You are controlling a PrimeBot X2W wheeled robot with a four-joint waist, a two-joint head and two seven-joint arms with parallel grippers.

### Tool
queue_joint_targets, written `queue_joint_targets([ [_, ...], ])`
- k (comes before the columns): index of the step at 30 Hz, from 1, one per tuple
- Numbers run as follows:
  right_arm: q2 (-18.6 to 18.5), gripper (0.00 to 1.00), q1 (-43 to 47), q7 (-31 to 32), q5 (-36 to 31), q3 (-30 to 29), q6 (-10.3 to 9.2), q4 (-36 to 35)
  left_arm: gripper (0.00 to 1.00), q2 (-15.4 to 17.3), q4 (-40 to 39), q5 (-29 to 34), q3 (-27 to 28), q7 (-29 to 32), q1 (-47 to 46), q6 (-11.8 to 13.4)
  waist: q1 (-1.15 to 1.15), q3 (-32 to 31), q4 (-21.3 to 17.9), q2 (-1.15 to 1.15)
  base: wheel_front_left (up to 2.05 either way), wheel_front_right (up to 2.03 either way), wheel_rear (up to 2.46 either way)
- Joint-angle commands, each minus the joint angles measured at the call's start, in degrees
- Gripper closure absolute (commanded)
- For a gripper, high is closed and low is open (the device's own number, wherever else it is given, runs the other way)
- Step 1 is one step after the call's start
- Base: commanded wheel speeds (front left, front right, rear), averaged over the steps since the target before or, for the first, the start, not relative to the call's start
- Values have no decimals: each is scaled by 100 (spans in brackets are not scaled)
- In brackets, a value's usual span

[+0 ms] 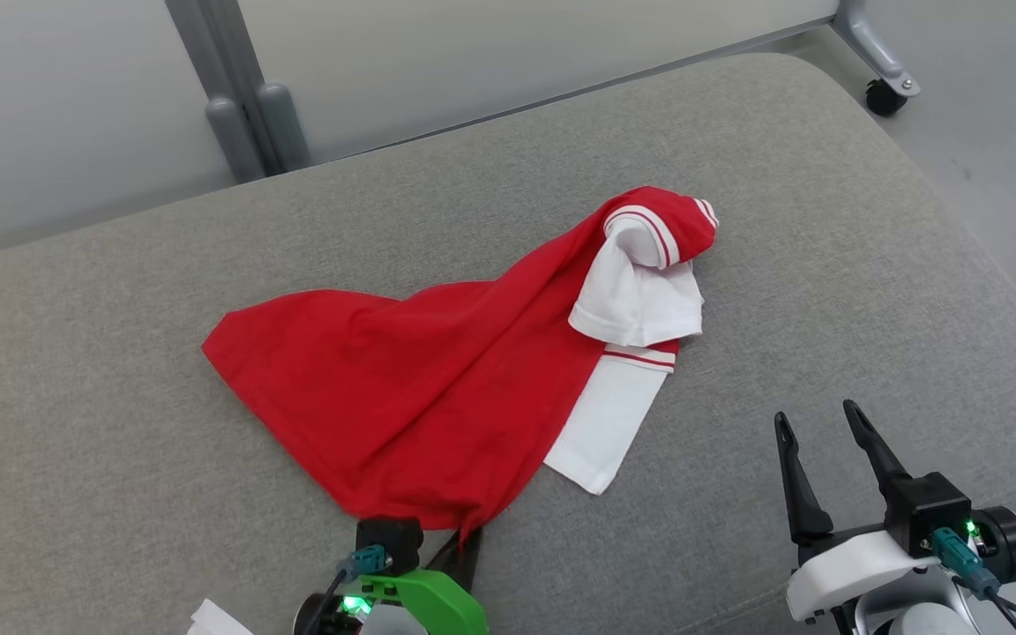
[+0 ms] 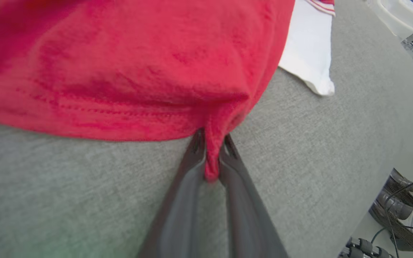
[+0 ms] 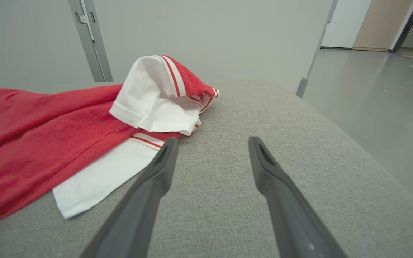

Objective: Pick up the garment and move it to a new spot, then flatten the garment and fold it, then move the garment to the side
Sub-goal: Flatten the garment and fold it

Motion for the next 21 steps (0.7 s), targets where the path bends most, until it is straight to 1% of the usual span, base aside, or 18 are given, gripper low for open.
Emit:
queue_joint_targets([
  [1, -8, 0, 58, -19, 22, 7, -6, 13, 100, 260, 295, -58, 85, 47, 76, 117, 0, -65, 150, 0, 0, 0, 0],
  [5, -8, 0, 68, -19, 28, 14, -6, 49, 100, 303, 372, -97, 215, -45, 6, 133, 0, -154, 326, 0, 0, 0, 0],
  [10, -9, 0, 111, -19, 43, -1, -6, 89, 100, 517, 241, -114, 551, -124, -30, 189, 0, -292, 537, 0, 0, 0, 0],
  [17, -9, 0, 158, -19, 63, 16, -6, 105, 100, 1229, -482, 133, 1317, -149, 96, 379, 0, -400, 771, 0, 0, 0, 0],
  [19, -9, 0, 161, -19, 66, 23, -6, 107, 100, 1404, -603, 157, 1452, -148, 119, 403, 0, -411, 803, 0, 0, 0, 0],
  [21, -10, 0, 172, -19, 72, 31, -6, 108, 100, 1488, -715, 221, 1528, -149, 143, 433, 0, -419, 832, 0, 0, 0, 0],
])
